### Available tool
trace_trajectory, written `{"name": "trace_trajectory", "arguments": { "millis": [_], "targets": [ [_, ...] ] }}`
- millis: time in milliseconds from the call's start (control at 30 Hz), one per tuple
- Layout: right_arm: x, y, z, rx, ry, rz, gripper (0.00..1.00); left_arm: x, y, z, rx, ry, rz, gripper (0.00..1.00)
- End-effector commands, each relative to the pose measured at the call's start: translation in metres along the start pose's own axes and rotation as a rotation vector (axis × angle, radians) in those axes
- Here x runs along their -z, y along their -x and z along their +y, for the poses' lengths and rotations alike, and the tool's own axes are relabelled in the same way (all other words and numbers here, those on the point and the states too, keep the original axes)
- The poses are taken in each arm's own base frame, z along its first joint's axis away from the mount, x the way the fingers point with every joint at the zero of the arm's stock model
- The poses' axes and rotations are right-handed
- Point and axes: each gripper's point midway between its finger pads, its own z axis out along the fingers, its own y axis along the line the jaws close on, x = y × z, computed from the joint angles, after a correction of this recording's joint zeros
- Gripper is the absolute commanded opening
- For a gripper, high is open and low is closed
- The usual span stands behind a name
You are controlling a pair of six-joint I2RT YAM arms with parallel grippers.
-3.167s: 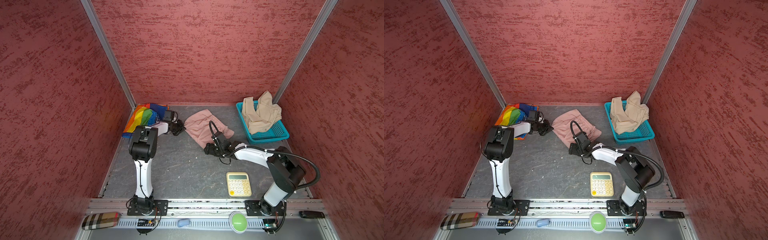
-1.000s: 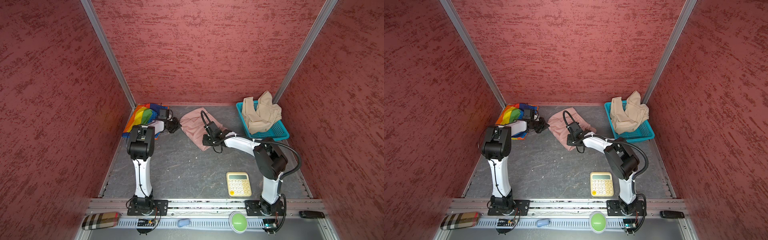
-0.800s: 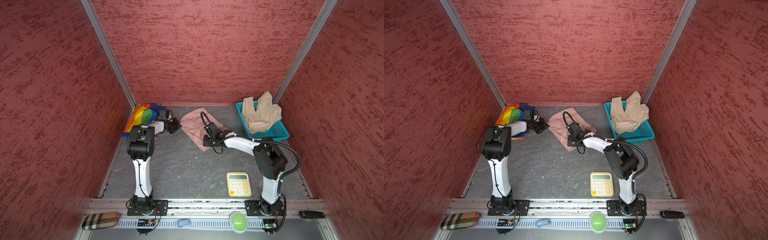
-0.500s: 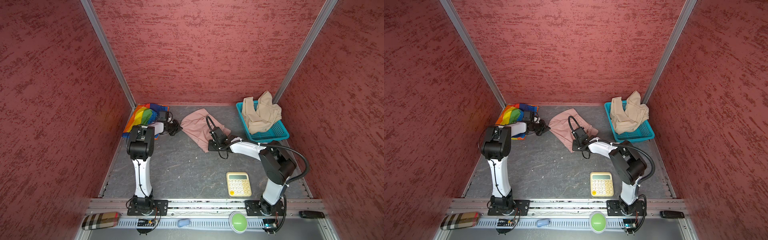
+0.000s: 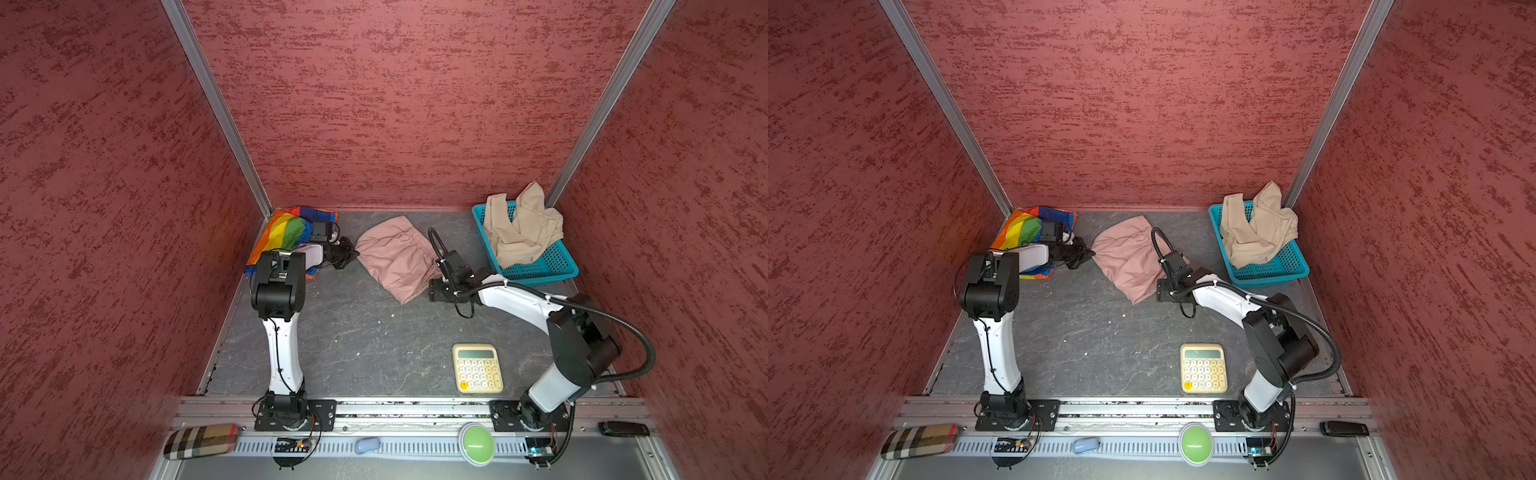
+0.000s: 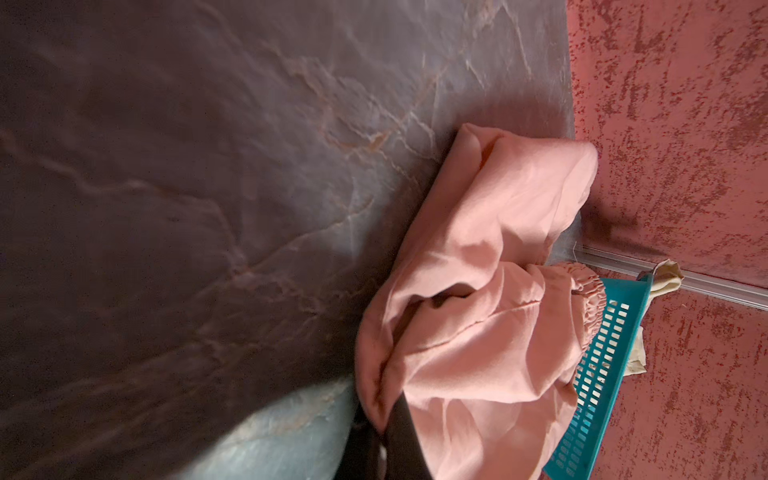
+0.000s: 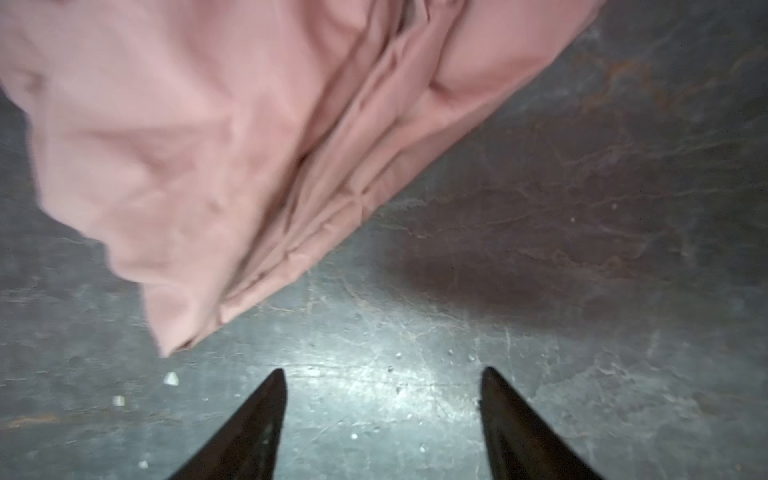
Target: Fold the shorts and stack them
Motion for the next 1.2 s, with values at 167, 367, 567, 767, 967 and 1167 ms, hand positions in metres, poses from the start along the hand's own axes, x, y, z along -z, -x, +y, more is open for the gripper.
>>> {"name": "trace_trajectory", "arguments": {
  "millis": [167, 367, 567, 767, 967, 1167],
  "targets": [
    [0.022, 0.082, 0.098, 0.021, 0.419, -0.078, 0.99, 0.02, 0.017, -0.047, -0.062, -0.1, -0.032, 0.39],
    [-0.003, 0.085, 0.147, -0.046, 0.668, 0.013, 0.99, 0.053, 0.03, -0.08, -0.073, -0.136, -0.062, 0.99],
    [-0.035, 0.051, 0.149, -0.097, 0.73, 0.108, 0.99, 0.037, 0.023, -0.103, 0.007, -0.229, 0.009, 0.99],
    [-0.059, 0.014, 0.124, -0.125, 0.676, 0.169, 0.99, -0.032, -0.01, -0.111, 0.077, -0.282, 0.164, 0.99],
    [-0.068, -0.018, 0.104, -0.147, 0.64, 0.206, 0.99, -0.063, -0.024, -0.062, 0.147, -0.21, 0.214, 0.99],
    [-0.068, -0.047, 0.084, -0.151, 0.593, 0.241, 0.99, -0.067, -0.008, -0.02, 0.172, -0.123, 0.181, 0.99]
  ]
}}
